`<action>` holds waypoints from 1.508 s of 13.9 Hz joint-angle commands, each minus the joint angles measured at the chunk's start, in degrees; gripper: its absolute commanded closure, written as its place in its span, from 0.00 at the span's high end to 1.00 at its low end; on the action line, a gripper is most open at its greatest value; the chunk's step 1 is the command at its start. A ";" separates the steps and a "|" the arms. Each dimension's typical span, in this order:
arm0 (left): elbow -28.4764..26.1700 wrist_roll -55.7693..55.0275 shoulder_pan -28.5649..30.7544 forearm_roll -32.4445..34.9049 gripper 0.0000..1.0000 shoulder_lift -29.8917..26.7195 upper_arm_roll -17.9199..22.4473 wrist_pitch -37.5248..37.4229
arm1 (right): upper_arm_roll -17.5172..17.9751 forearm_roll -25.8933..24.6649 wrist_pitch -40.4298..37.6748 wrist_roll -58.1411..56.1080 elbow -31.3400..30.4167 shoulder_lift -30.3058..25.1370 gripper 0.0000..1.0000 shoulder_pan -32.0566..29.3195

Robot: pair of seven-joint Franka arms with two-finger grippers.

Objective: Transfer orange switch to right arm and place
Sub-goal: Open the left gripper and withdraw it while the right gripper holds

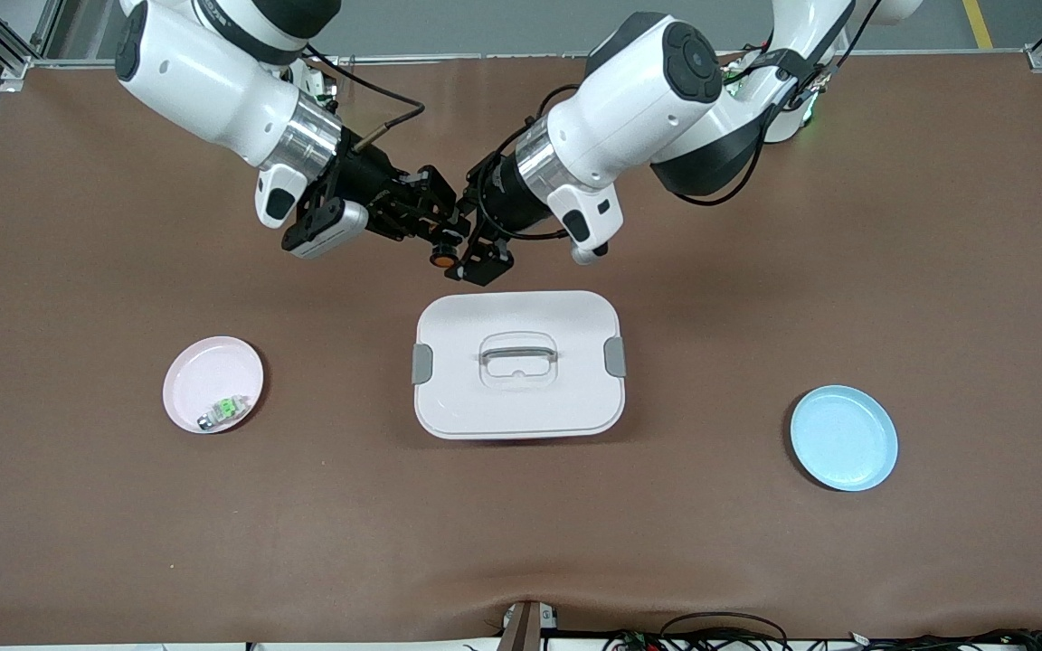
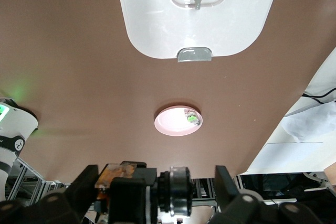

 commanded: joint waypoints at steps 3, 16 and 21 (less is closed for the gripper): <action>-0.19 0.68 2.40 1.19 1.00 -0.93 0.11 -0.12 | -0.45 0.13 -8.12 -16.35 -0.03 -0.61 0.00 -3.70; -11.52 22.46 8.90 22.63 1.00 -10.58 -0.15 -0.73 | -0.45 -31.13 -24.24 -57.85 -3.10 -1.40 0.00 -18.38; -18.90 40.72 13.64 22.63 1.00 -16.74 -0.15 -1.26 | -0.45 -35.73 -15.22 -73.32 -12.04 -4.65 0.00 -22.77</action>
